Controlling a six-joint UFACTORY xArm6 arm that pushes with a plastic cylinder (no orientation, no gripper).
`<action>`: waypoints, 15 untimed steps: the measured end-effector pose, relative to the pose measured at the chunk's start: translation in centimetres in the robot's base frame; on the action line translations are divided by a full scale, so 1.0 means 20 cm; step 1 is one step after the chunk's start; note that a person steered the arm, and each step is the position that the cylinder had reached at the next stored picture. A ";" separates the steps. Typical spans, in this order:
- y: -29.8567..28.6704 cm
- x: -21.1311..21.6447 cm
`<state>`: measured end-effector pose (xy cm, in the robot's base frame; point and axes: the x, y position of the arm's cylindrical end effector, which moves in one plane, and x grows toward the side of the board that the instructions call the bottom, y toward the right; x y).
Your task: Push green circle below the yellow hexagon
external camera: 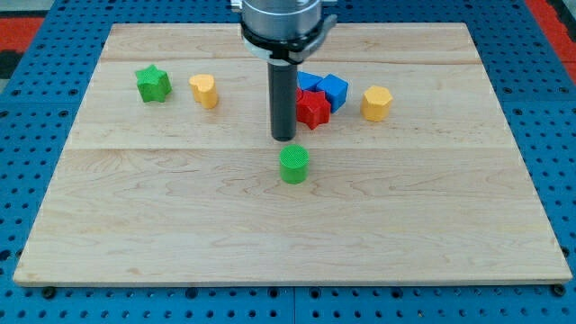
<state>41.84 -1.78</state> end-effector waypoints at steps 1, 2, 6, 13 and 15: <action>-0.20 0.03; -0.41 0.16; -0.03 0.38; 0.47 0.13; 0.47 0.22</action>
<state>46.29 7.53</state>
